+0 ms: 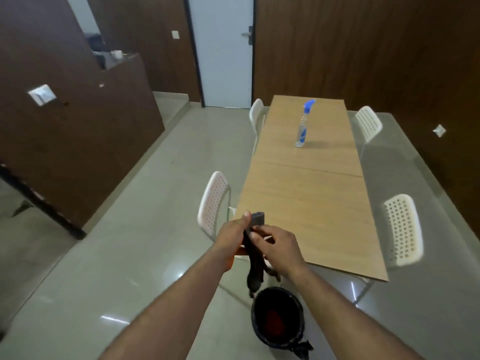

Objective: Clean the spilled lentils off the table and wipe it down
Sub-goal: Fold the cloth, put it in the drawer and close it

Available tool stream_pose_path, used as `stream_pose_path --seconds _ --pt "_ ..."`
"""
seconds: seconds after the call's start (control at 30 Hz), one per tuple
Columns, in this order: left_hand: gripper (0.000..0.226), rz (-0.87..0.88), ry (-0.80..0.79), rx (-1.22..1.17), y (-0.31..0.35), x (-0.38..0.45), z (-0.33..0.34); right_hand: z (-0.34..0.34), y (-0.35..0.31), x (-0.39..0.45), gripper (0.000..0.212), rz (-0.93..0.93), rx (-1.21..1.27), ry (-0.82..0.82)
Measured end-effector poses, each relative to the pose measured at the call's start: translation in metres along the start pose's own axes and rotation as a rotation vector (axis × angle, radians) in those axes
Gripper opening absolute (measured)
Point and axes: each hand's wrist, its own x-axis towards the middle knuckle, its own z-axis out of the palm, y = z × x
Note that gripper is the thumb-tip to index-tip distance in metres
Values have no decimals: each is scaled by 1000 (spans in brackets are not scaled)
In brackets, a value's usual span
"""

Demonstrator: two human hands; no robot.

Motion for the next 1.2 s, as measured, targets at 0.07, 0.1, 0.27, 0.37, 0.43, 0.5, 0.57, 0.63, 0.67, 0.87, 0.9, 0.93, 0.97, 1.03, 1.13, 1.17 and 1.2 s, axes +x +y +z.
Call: stream_pose_path --seconds 0.07,0.1,0.27,0.37,0.43,0.5,0.57,0.63,0.67,0.87,0.9,0.93,0.97,1.03,1.13,1.17,1.2 --pt "47 18 -12 -17 9 2 -48 35 -25 22 33 32 38 33" --pt "47 23 -32 -20 14 2 -65 48 -35 32 36 53 51 49" --pt "35 2 -2 23 28 23 -130 101 -79 78 26 224 127 39" --pt "40 -43 29 43 35 46 -165 126 -92 102 17 280 132 77" --pt "34 -28 26 78 42 60 -178 137 -98 116 29 277 118 91" --pt "26 4 9 108 48 78 -189 145 -102 133 30 280 130 80" --pt "16 10 31 126 54 99 -203 147 -104 157 26 319 192 86" --pt "8 7 70 137 68 128 -224 147 -103 192 29 341 282 148" --pt "7 19 87 140 76 137 -233 142 -105 203 31 344 334 178" --pt "14 75 24 262 148 218 -292 118 -107 304 26 295 425 61" --pt "14 77 7 276 160 229 -298 115 -109 318 32 291 427 -23" --pt "15 79 0 285 170 242 -304 112 -110 333 39 289 437 -119" --pt "15 83 -4 270 182 259 -311 110 -113 353 45 294 418 -213" --pt "14 76 5 231 201 288 -324 109 -119 385 58 332 321 -369" --pt "22 -17 -60 198 226 329 -349 115 -118 427 68 411 347 -398" --pt "34 -76 -127 212 231 335 -357 118 -116 433 68 409 424 -350" --pt "47 -139 -193 239 237 349 -366 123 -114 445 67 401 511 -282"
